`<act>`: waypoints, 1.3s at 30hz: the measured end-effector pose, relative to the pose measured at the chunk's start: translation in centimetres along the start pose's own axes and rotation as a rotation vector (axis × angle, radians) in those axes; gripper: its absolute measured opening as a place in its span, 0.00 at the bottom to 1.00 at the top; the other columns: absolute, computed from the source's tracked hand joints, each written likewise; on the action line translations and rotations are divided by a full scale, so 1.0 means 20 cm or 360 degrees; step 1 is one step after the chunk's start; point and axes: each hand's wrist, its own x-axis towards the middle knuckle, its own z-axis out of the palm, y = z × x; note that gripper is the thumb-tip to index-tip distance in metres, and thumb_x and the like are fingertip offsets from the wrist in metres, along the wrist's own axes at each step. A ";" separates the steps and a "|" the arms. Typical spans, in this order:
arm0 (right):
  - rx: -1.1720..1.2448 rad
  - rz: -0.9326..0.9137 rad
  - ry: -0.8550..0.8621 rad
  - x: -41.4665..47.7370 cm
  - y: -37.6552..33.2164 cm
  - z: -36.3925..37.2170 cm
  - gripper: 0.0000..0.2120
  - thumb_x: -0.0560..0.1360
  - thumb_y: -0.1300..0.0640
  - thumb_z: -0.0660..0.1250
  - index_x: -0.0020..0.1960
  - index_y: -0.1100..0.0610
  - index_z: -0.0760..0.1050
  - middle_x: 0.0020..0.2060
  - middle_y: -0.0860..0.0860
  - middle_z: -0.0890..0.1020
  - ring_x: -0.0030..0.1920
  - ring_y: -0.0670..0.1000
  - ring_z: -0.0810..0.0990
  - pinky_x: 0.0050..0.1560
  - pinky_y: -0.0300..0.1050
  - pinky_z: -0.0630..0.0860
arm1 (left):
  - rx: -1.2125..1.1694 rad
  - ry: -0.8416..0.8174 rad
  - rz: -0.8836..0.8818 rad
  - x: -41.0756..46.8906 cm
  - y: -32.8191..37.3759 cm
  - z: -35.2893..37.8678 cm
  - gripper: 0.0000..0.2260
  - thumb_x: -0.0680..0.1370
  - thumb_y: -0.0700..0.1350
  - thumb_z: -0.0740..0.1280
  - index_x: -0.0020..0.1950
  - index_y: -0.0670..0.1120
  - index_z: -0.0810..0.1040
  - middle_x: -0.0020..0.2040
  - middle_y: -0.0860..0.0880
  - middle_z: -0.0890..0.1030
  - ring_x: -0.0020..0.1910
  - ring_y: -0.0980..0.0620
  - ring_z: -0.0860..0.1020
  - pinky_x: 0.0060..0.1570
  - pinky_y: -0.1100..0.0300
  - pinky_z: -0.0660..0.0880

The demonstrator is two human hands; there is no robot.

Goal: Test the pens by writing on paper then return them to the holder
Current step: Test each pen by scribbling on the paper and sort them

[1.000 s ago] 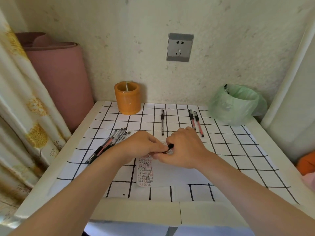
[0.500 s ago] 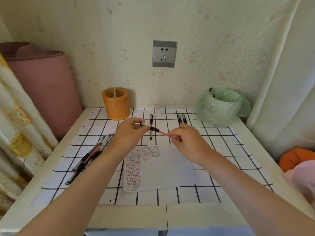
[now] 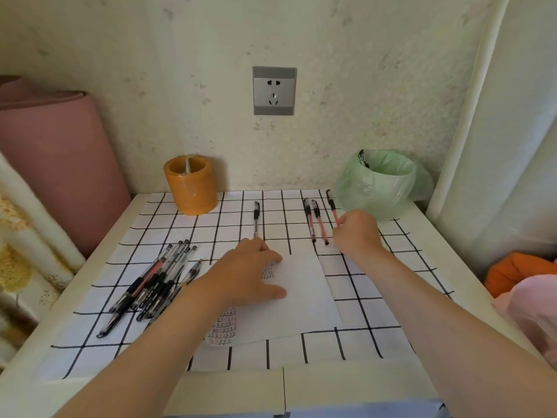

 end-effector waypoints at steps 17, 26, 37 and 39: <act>-0.0254 -0.0604 -0.0175 -0.13 -0.19 0.05 0.13 0.78 0.54 0.62 0.60 0.49 0.80 0.58 0.51 0.78 0.56 0.54 0.79 0.52 0.46 0.74 | -0.0097 0.0056 -0.0022 -0.03 -0.08 -0.05 0.28 0.74 0.61 0.70 0.72 0.58 0.68 0.64 0.56 0.70 0.66 0.56 0.65 0.63 0.56 0.69; -0.0147 -0.1286 -0.0513 -0.49 -0.54 0.19 0.12 0.79 0.56 0.63 0.59 0.49 0.80 0.52 0.48 0.80 0.52 0.51 0.79 0.51 0.47 0.76 | 0.0093 0.0382 -0.0463 -0.28 -0.31 -0.22 0.13 0.76 0.53 0.70 0.59 0.57 0.75 0.49 0.57 0.76 0.48 0.56 0.74 0.45 0.59 0.72; -0.0440 -0.1831 -0.0512 -0.67 -0.71 0.41 0.13 0.78 0.60 0.64 0.61 0.50 0.79 0.56 0.49 0.81 0.57 0.54 0.76 0.56 0.49 0.69 | 0.0259 0.0053 -0.0650 -0.56 -0.44 -0.29 0.12 0.67 0.59 0.73 0.46 0.60 0.75 0.40 0.60 0.76 0.40 0.61 0.73 0.33 0.62 0.65; -0.0543 -0.1888 -0.0446 -0.67 -0.73 0.44 0.12 0.79 0.60 0.63 0.59 0.50 0.78 0.55 0.48 0.81 0.56 0.53 0.76 0.55 0.48 0.66 | 0.0253 0.0029 -0.0624 -0.58 -0.45 -0.27 0.13 0.68 0.58 0.74 0.48 0.60 0.75 0.40 0.59 0.75 0.42 0.58 0.74 0.34 0.61 0.65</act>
